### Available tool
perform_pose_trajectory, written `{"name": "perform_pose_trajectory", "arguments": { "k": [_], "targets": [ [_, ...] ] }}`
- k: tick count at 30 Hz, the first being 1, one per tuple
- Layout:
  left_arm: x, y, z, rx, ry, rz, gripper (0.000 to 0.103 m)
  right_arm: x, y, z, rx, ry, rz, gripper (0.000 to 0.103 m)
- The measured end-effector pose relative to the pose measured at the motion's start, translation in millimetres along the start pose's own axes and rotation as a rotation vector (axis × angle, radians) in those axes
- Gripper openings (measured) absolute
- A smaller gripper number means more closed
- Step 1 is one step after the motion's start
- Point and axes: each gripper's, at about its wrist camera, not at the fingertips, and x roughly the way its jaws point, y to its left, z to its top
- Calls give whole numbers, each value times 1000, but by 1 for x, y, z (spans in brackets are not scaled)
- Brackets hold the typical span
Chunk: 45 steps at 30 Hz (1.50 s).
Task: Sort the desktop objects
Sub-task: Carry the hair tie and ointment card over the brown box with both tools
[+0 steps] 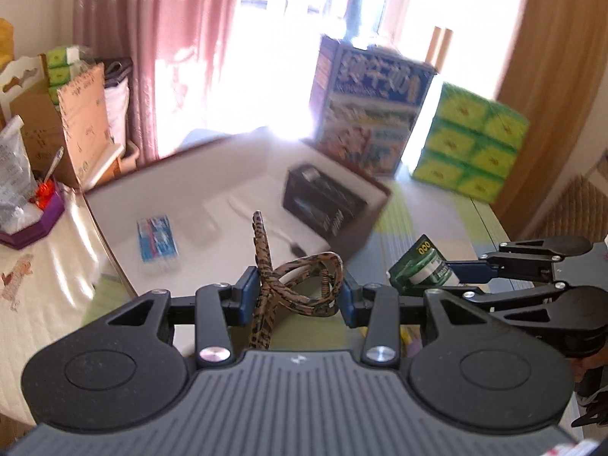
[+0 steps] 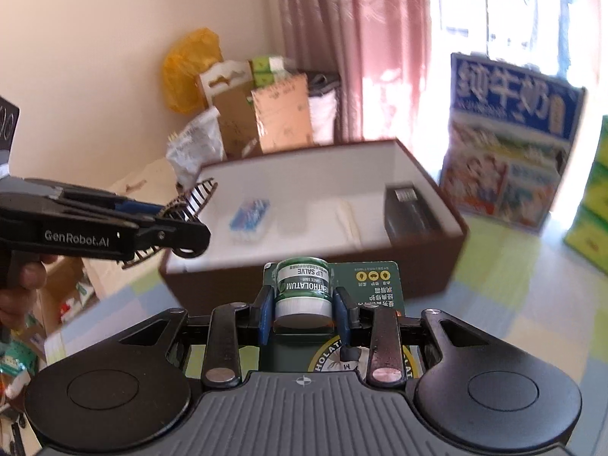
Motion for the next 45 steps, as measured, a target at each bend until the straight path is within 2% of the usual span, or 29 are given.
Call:
{"name": "perform_pose_trajectory", "arguments": {
  "k": [9, 14, 19, 27, 36, 45],
  "targets": [
    [18, 37, 45, -60, -54, 45, 37, 43, -1, 66, -39, -71, 99, 30],
    [38, 51, 57, -96, -45, 57, 37, 68, -1, 93, -98, -92, 115, 30],
    [56, 67, 59, -161, -22, 94, 37, 97, -6, 106, -139, -84, 109, 30],
    [89, 92, 52, -308, 44, 152, 37, 149, -17, 104, -136, -35, 103, 30],
    [127, 93, 35, -285, 142, 154, 37, 202, -31, 85, -140, 99, 136, 31],
    [153, 86, 12, -223, 253, 143, 37, 223, -42, 74, -174, 193, 178, 31]
  ]
}}
